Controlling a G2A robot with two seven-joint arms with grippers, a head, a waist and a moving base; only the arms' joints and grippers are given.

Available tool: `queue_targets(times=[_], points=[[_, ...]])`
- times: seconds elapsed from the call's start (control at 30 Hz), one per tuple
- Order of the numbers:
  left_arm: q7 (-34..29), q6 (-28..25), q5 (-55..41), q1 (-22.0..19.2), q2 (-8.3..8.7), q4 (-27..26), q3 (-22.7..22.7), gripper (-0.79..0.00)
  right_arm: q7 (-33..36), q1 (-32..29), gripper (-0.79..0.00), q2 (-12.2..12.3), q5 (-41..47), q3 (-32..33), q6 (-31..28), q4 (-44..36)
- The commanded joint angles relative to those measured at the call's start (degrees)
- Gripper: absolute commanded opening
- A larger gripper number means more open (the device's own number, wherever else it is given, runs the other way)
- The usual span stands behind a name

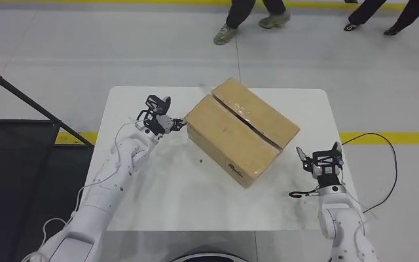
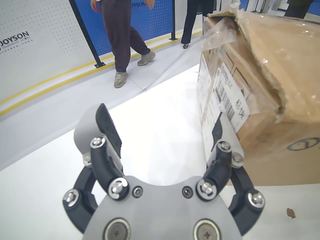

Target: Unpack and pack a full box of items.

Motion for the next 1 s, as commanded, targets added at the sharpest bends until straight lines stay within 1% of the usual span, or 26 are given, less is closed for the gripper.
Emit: queue_targets(times=[0.0,0.37,0.57,0.73,0.97], points=[[0.09,-0.43,0.51,1.01,0.25,-1.47,-0.34,0.000,-0.12,-0.03,0.000,-0.04,0.14,-0.07,0.07,-0.01],[-0.82,-4.62,3.46,6.81,1.58,-10.76,-1.63,0.000,-3.37,-1.96,0.000,-0.06,1.58,1.31,-0.57,-1.32],[-1.07,-6.42,4.64,9.81,2.30,-13.89,-2.64,0.000,-3.54,-2.14,0.000,-0.15,2.40,1.98,0.29,-1.36],[-0.77,-7.66,4.03,12.00,2.72,-15.96,-3.44,0.000,-1.55,-0.66,0.000,-0.26,2.82,2.07,1.42,-1.25],[-0.11,-8.20,3.02,14.29,3.11,-18.54,-4.34,0.000,2.08,4.13,0.000,-0.52,2.72,0.64,2.80,1.61]])
